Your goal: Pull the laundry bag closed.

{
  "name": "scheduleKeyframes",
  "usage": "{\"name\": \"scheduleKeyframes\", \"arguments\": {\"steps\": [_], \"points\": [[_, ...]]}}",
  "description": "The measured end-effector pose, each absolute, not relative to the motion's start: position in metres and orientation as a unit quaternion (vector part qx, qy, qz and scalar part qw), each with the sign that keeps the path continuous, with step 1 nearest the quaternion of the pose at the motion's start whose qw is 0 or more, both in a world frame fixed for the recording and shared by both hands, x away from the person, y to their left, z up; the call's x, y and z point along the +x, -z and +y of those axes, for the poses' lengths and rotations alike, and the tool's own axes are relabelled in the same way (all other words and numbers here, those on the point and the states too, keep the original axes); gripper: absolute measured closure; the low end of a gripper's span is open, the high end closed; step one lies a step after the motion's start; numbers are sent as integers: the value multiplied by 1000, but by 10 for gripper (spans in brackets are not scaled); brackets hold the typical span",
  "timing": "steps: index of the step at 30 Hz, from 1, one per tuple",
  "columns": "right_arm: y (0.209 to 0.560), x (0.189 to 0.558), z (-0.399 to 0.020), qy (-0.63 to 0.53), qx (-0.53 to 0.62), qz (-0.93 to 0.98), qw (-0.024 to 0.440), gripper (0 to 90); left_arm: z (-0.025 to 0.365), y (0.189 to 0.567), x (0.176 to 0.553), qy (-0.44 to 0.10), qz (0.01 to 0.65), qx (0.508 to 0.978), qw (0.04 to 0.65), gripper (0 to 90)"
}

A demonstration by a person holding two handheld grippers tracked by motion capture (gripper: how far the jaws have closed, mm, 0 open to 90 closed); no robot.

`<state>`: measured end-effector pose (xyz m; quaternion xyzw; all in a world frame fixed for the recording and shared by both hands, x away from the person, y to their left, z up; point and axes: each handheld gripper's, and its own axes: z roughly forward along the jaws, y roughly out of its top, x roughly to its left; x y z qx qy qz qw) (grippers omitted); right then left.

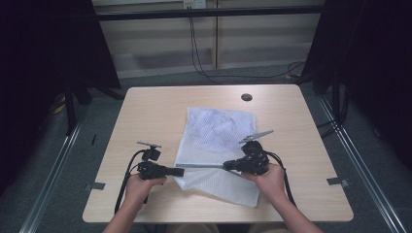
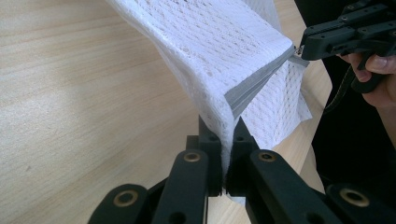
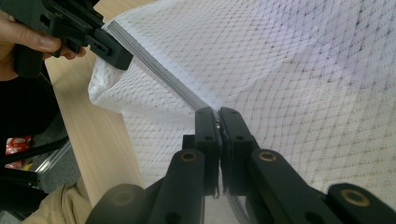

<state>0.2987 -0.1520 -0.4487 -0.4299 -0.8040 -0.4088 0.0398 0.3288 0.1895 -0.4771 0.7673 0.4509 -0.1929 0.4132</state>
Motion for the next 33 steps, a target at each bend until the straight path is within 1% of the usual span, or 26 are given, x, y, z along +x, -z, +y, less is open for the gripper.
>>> {"name": "scheduleKeyframes", "arguments": {"steps": [25, 33], "points": [[451, 296, -158, 414, -431, -800, 47, 873, 191, 477, 328, 194, 444, 774, 408, 886], [452, 297, -164, 411, -435, -799, 46, 873, 193, 476, 328, 193, 451, 768, 412, 886]]}}
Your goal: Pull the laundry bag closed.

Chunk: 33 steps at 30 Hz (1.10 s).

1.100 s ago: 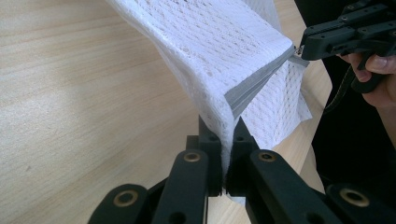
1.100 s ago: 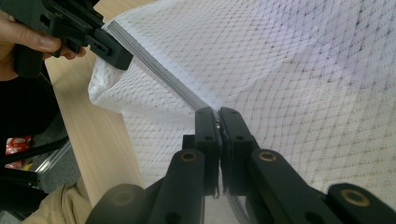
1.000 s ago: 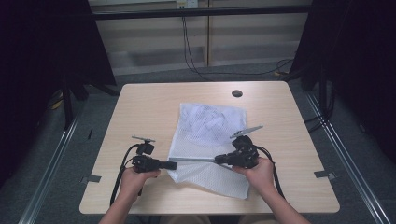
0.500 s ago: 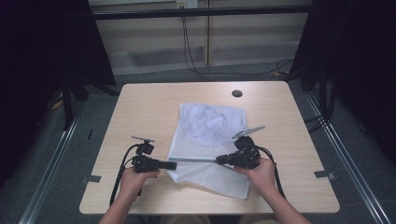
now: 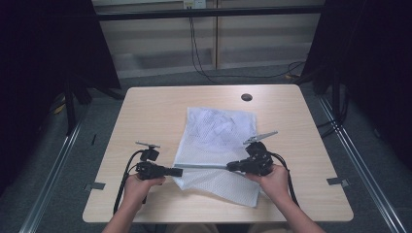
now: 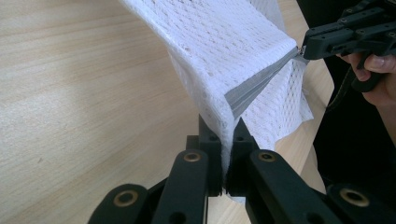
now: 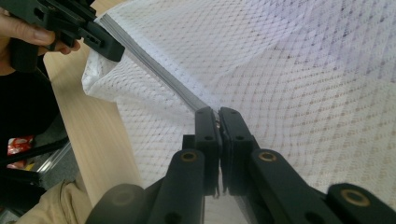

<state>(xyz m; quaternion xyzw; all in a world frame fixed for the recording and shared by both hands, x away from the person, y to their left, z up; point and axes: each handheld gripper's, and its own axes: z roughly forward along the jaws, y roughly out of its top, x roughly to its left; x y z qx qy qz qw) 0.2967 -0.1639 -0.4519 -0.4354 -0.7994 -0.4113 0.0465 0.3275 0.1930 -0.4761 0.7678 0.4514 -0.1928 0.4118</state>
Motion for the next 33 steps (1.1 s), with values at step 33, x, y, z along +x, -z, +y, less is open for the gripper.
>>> {"name": "scheduleKeyframes", "arguments": {"steps": [33], "points": [[451, 292, -174, 413, -436, -798, 45, 873, 192, 476, 325, 192, 455, 768, 408, 886]]}}
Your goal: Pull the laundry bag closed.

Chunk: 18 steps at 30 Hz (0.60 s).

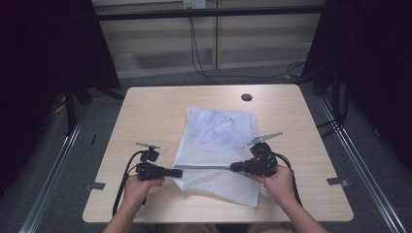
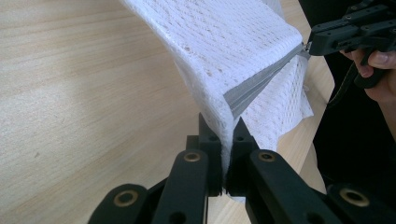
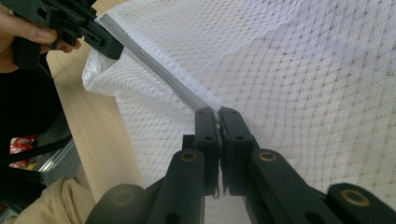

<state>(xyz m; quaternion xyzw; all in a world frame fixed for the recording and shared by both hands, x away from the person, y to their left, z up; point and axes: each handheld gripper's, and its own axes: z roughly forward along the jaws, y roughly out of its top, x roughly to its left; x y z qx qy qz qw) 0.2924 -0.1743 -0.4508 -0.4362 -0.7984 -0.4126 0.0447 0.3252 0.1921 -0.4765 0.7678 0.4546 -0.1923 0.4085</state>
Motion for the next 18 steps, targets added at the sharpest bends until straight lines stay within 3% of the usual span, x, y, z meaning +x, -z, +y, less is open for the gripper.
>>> {"name": "scheduleKeyframes", "arguments": {"steps": [18], "points": [[452, 289, -184, 416, -439, -796, 45, 872, 192, 476, 325, 197, 455, 767, 408, 886]]}}
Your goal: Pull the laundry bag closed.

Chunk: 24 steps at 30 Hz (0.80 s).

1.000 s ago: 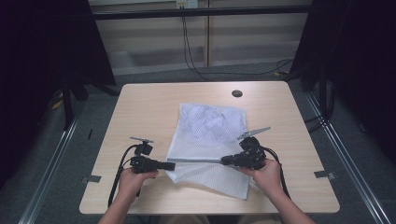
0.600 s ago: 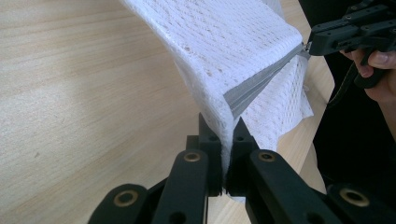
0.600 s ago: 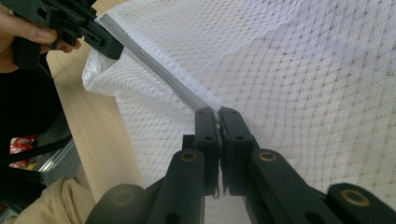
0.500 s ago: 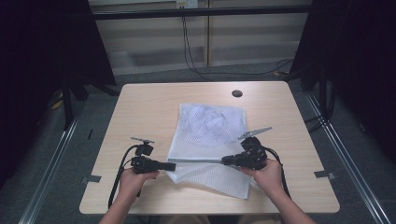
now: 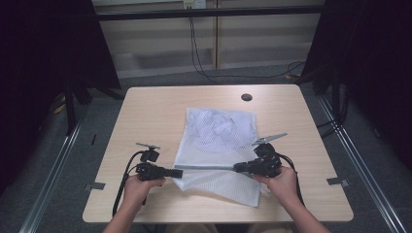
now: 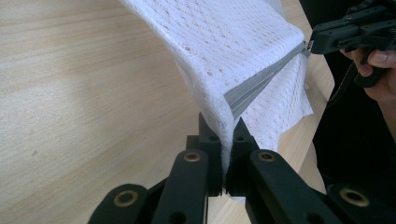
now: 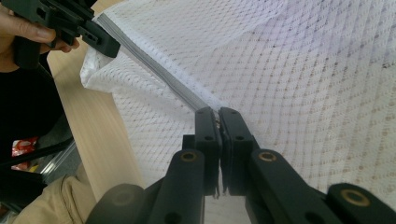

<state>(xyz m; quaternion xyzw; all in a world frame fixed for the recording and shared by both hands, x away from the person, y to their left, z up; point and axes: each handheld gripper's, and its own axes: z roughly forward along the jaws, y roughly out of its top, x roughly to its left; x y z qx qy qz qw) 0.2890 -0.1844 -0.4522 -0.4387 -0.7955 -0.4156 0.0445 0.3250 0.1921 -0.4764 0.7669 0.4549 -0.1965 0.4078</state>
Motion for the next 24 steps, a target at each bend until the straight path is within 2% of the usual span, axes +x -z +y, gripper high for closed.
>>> {"name": "scheduleKeyframes", "arguments": {"steps": [24], "points": [[453, 285, -206, 409, -450, -793, 32, 872, 196, 477, 325, 191, 463, 764, 406, 886]]}}
